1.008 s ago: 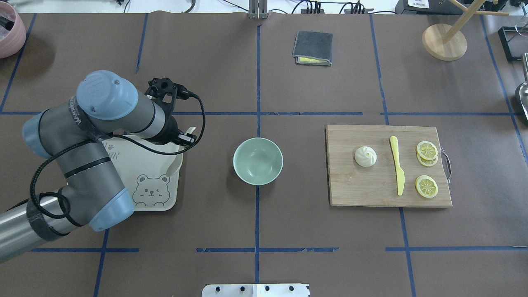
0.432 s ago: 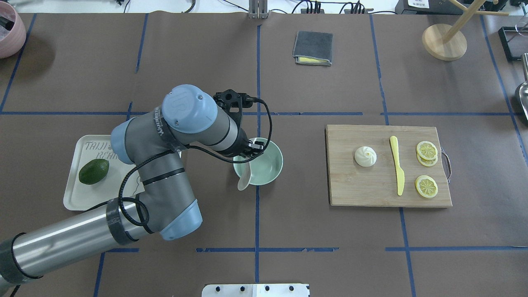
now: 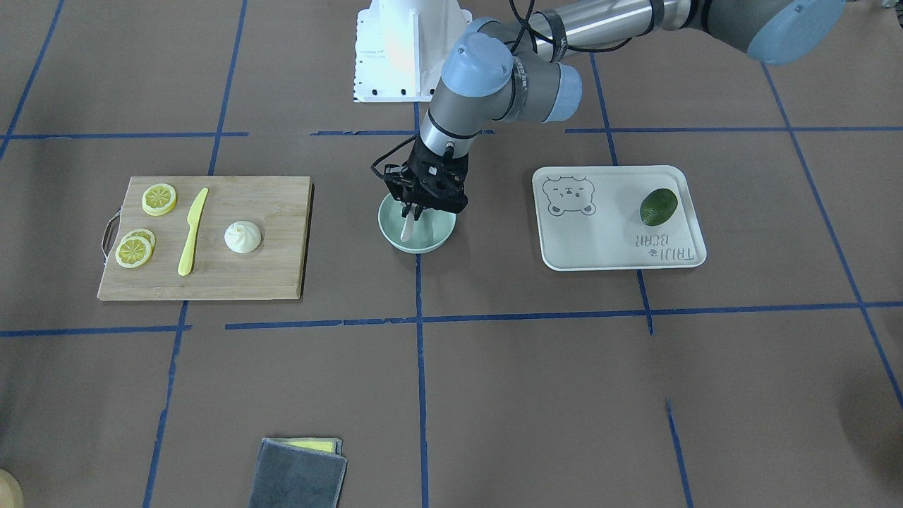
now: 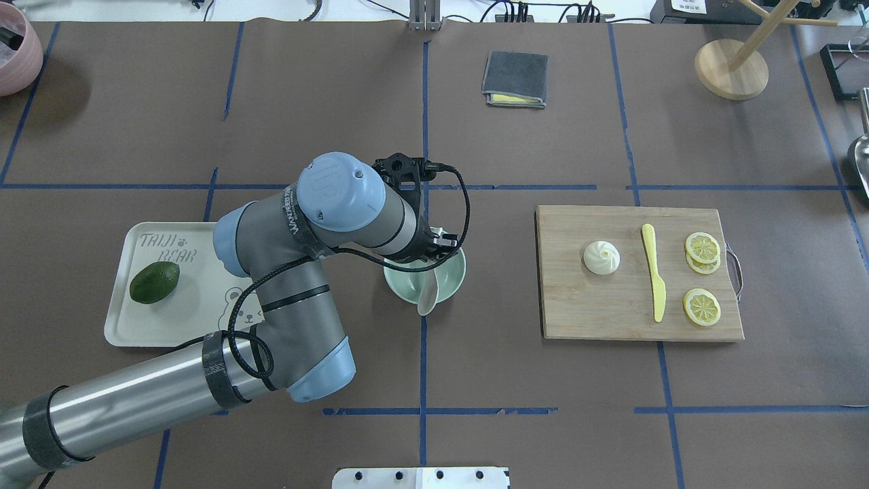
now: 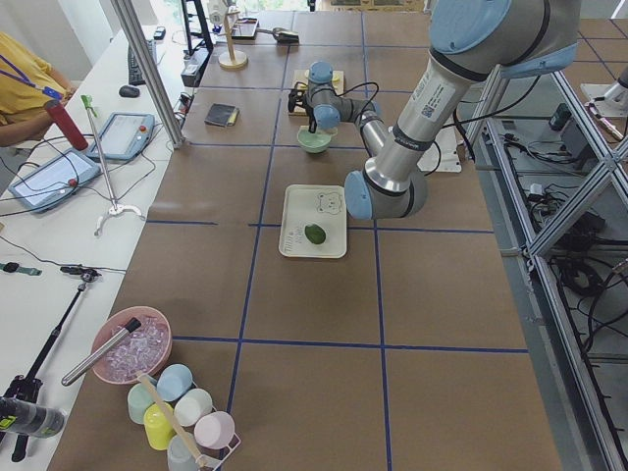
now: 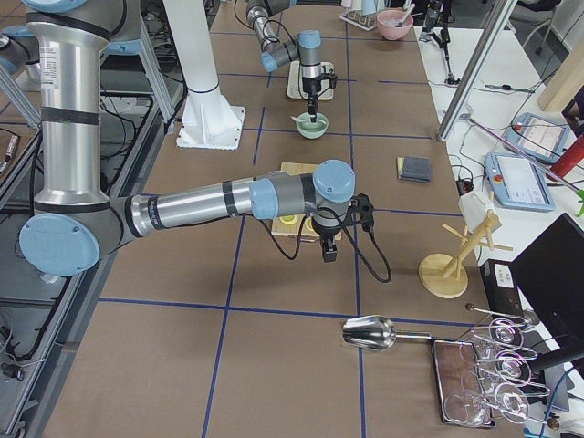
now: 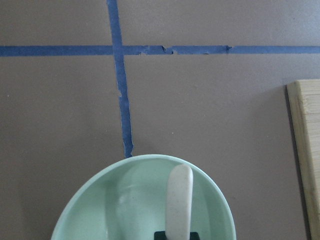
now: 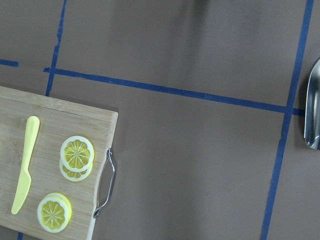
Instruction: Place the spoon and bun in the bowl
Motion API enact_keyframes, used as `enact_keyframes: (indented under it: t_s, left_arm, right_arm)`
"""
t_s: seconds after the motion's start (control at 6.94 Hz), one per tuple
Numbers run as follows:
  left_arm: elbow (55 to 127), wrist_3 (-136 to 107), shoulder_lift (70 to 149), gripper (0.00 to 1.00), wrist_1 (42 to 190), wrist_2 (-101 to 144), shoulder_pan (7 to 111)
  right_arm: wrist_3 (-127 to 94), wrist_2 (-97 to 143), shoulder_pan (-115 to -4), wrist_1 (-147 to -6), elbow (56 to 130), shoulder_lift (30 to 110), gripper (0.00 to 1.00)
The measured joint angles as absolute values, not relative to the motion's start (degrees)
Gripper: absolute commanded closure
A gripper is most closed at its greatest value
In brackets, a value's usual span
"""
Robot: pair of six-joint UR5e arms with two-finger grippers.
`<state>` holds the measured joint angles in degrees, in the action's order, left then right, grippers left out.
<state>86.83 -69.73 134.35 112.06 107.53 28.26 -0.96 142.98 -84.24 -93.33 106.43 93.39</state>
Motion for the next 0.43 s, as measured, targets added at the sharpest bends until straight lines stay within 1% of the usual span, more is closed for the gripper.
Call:
enact_keyframes:
  t_s: [0.14,0.29,0.43]
  left_arm:
    - [86.8,-69.7,134.6,0.75,113.1,107.1,28.8]
    - [86.8,-69.7,134.7,0.69,114.7,105.8,29.3]
    - [86.7,-69.6,134.7,0.43,115.5,104.3,29.5]
  right_arm:
    - [-1.0,143.0,-84.2,-93.3,106.4,93.4,0.00]
    - [-1.0,143.0,-84.2,-93.3,106.4,93.4,0.00]
    - [-1.0,143.0,-84.2,-93.3,106.4,93.5,0.00]
